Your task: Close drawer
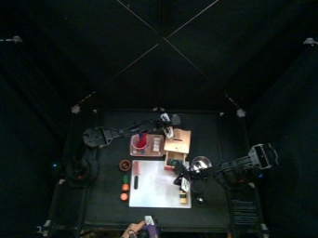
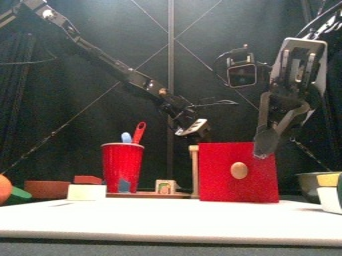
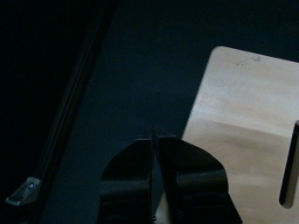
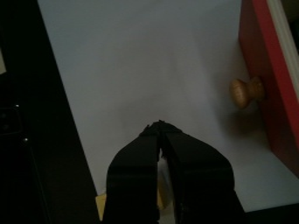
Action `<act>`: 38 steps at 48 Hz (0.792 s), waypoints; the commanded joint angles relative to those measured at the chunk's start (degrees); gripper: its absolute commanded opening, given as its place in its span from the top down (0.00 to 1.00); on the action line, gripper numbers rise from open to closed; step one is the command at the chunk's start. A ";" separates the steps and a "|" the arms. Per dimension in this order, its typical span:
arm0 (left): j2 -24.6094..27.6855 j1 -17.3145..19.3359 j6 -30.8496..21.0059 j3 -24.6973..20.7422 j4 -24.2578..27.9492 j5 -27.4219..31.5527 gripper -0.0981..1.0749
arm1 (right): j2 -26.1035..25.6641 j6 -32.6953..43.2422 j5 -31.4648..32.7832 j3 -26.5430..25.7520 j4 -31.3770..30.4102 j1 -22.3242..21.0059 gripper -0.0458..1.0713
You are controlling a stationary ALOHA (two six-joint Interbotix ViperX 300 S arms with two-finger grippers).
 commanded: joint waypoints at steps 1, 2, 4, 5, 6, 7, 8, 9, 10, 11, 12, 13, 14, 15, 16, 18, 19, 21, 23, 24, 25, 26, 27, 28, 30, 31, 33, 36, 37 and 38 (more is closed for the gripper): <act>-0.79 0.00 0.00 -1.14 0.18 0.18 0.53 | -0.18 -0.09 2.37 -2.02 -1.85 -1.49 0.79; -0.79 0.00 0.00 -1.14 0.18 0.18 0.53 | -0.09 0.00 2.81 -2.20 -2.20 -1.85 0.79; -0.88 0.00 -0.09 -1.14 0.18 0.26 0.53 | -0.09 0.00 3.43 -2.46 -3.08 -2.46 0.79; -0.79 -0.09 0.00 -1.14 0.18 0.35 0.53 | -0.09 0.00 3.69 -2.55 -3.43 -2.81 0.79; -0.79 0.00 0.00 -1.14 0.18 0.53 0.53 | -0.09 0.00 3.96 -2.64 -3.87 -3.08 0.79; -0.88 0.00 0.00 -1.14 0.18 0.62 0.53 | -0.09 0.00 4.22 -2.81 -4.39 -3.34 0.79; -0.88 0.00 0.00 -1.14 0.18 0.79 0.53 | -0.09 0.00 4.57 -2.90 -5.01 -3.69 0.79; -0.88 0.00 0.00 -1.14 0.18 0.97 0.53 | -0.09 0.00 4.75 -2.99 -5.27 -4.04 0.79; -0.79 -0.09 0.00 -1.14 0.18 1.05 0.53 | -0.09 0.00 4.83 -2.99 -5.71 -4.31 0.79; -0.79 -0.09 0.00 -1.05 0.18 1.23 0.53 | -0.09 0.00 4.92 -2.99 -5.98 -4.57 0.79; -0.79 -0.09 0.00 -1.14 0.18 1.41 0.53 | -0.09 0.00 5.10 -2.99 -6.33 -4.83 0.79; -0.79 -0.09 0.00 -1.05 0.18 1.41 0.53 | -0.09 0.00 5.27 -2.99 -6.68 -5.10 0.79; -0.79 -0.09 0.00 -1.05 0.18 1.41 0.53 | -0.09 0.00 5.45 -2.99 -7.03 -5.45 0.79; -0.88 -0.09 0.00 -1.05 0.18 1.41 0.53 | -0.09 0.00 5.71 -2.99 -7.29 -5.71 0.79; -0.79 -0.09 0.00 -0.97 0.18 1.49 0.53 | 0.00 0.00 5.89 -2.99 -7.65 -5.98 0.79; -0.88 -0.09 0.00 -0.97 0.18 1.49 0.53 | -0.09 0.00 6.42 -2.90 -8.26 -6.59 0.79; -0.79 -0.09 0.00 -0.88 0.18 1.58 0.53 | -0.09 0.00 6.86 -2.90 -8.61 -7.03 0.79; -0.79 -0.09 0.00 -0.88 0.18 1.49 0.53 | -0.09 0.00 7.38 -2.81 -8.96 -7.56 0.79; -0.79 -0.09 0.00 -0.88 0.18 1.58 0.53 | -0.09 0.00 7.82 -2.72 -9.32 -8.00 0.79; -0.88 -0.09 0.00 -0.88 0.18 1.58 0.53 | -0.09 0.00 8.17 -2.72 -9.49 -8.26 0.79; -0.79 -0.09 0.00 -0.88 0.18 1.58 0.53 | -0.09 0.09 8.35 -2.72 -9.67 -8.53 0.79; -0.79 -0.09 0.00 -0.88 0.18 1.58 0.53 | -0.09 0.00 8.53 -2.64 -9.67 -8.70 0.79; -0.79 -0.18 0.00 -0.88 0.18 1.67 0.53 | -0.09 0.00 8.70 -2.64 -9.84 -8.88 0.79; -0.88 -0.09 0.00 -0.88 0.18 1.58 0.53 | -0.09 0.00 8.96 -2.64 -9.93 -9.05 0.79; -0.88 -0.09 0.00 -0.88 0.18 1.67 0.53 | -0.26 0.00 9.32 -2.46 -10.11 -9.32 0.79; -0.79 -0.18 0.00 -0.88 0.18 1.67 0.53 | -0.35 0.00 9.40 -2.46 -10.28 -9.58 0.79; -0.79 -0.09 0.00 -0.88 0.18 1.58 0.53 | -0.62 0.00 9.84 -2.37 -10.72 -9.93 0.79; -0.79 -0.09 0.00 -0.88 0.18 1.58 0.53 | -0.97 0.00 10.28 -2.29 -11.34 -10.46 0.79; -0.79 -0.09 0.00 -0.88 0.18 1.58 0.53 | -1.14 0.00 10.55 -2.20 -11.60 -10.72 0.79; -0.88 -0.09 0.00 -0.88 0.18 1.58 0.53 | -1.32 0.00 10.72 -2.11 -11.87 -10.99 0.79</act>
